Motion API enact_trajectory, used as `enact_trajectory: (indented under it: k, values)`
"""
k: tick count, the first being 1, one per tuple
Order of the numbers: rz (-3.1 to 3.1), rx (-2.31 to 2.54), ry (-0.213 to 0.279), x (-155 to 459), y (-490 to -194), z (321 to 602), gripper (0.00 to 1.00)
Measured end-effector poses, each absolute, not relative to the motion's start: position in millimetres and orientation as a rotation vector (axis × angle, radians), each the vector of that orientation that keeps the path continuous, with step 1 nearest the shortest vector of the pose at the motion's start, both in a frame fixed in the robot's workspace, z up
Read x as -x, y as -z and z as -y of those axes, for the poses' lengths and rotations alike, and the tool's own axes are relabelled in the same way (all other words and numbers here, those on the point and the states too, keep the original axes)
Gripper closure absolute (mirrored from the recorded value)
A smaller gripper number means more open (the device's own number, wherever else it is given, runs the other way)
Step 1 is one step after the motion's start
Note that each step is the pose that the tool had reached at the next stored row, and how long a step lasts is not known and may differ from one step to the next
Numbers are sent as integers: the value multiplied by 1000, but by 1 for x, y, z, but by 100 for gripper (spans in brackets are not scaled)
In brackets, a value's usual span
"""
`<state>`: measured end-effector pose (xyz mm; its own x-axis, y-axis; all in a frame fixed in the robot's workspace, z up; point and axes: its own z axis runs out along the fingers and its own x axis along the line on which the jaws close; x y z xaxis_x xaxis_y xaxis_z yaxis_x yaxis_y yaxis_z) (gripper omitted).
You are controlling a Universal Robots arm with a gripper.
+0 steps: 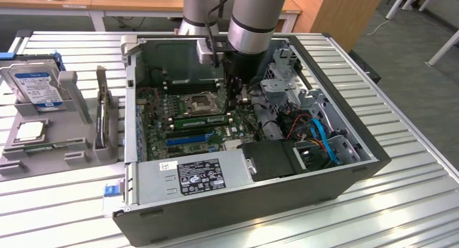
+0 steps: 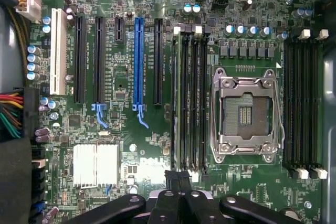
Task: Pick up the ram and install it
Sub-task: 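Press down the ram until it locks into place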
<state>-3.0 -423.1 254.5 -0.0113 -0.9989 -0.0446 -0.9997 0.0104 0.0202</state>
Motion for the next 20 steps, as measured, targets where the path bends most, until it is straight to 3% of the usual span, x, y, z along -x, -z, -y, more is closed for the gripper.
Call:
enact_trajectory:
  k: [20]
  values:
    - [-2221,2195,-72,3,-241,421,90]
